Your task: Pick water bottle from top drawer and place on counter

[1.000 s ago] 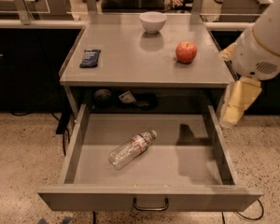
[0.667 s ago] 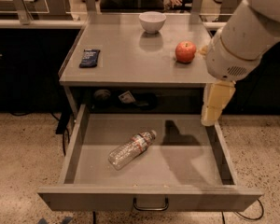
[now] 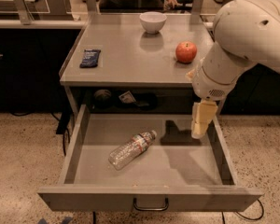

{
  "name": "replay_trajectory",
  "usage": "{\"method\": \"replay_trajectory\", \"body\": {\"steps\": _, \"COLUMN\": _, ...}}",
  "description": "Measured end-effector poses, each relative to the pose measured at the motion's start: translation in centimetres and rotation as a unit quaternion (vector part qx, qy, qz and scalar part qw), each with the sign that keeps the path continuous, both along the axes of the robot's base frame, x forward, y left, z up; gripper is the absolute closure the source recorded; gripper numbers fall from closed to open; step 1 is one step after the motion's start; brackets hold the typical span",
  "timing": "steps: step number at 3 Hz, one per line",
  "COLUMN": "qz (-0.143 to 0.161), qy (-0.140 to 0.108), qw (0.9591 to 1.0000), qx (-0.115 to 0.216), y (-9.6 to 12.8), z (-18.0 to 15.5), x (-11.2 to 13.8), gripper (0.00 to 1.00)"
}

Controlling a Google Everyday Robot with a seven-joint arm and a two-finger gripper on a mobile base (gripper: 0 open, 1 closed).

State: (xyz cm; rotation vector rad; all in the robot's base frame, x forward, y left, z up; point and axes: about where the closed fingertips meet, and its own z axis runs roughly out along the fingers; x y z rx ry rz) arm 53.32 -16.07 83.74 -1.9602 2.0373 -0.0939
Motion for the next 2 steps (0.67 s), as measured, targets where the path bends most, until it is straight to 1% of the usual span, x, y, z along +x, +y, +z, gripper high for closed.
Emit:
{"method": "replay_trajectory", "body": {"steps": 1, "qz": 0.000, "qy": 0.000, "qw": 1.0000, "qx": 0.000, "y": 0.0, "z": 0.0, "x": 0.0, "gripper": 0.00}}
{"method": "replay_trajectory", "body": {"steps": 2, "qz": 0.001, "qy": 0.008, "qw": 0.9993, "qx": 0.037, "y": 0.5, "z": -1.5, "x": 0.4, "gripper": 0.00}}
